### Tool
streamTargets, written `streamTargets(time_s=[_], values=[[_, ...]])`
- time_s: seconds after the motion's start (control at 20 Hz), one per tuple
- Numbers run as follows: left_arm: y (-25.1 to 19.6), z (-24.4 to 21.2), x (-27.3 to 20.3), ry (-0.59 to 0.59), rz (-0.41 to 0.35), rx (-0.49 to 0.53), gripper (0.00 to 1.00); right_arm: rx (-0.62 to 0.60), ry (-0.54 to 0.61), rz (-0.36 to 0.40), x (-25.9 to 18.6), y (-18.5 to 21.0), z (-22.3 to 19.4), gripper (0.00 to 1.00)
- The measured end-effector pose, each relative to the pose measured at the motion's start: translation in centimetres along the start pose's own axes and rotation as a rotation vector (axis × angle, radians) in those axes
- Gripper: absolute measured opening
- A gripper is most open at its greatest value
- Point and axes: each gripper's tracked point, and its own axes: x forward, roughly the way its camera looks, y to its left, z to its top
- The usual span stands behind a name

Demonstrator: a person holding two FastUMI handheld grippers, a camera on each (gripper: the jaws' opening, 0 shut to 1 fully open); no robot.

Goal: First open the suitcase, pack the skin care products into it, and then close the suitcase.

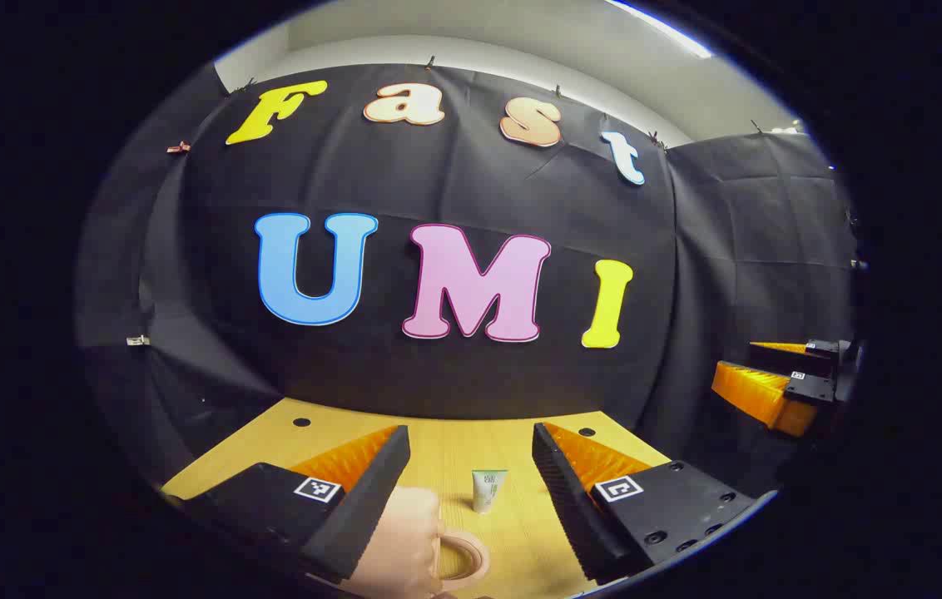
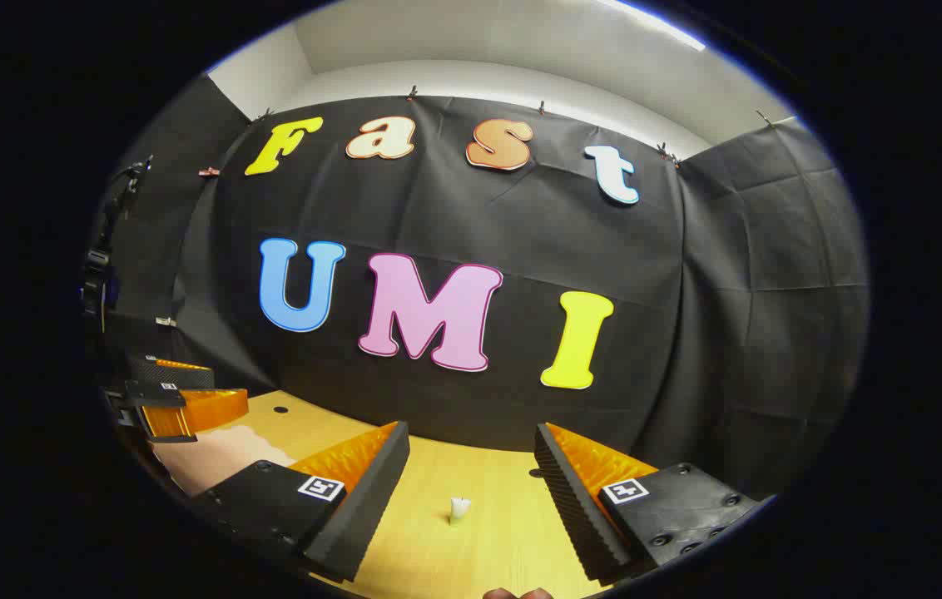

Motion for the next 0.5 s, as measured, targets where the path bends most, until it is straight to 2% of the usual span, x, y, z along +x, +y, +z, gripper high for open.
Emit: streamTargets(time_s=[0.3,0.5], values=[[-1.2,-0.8,-0.7,0.026,-0.013,0.016,0.95,0.012,-0.015,-0.005,0.3,-0.1,0.0,0.96],[-1.5,-0.4,-1.2,0.008,-0.012,0.061,0.95,0.027,-0.012,0.009,0.5,0.3,-0.3,0.96]])
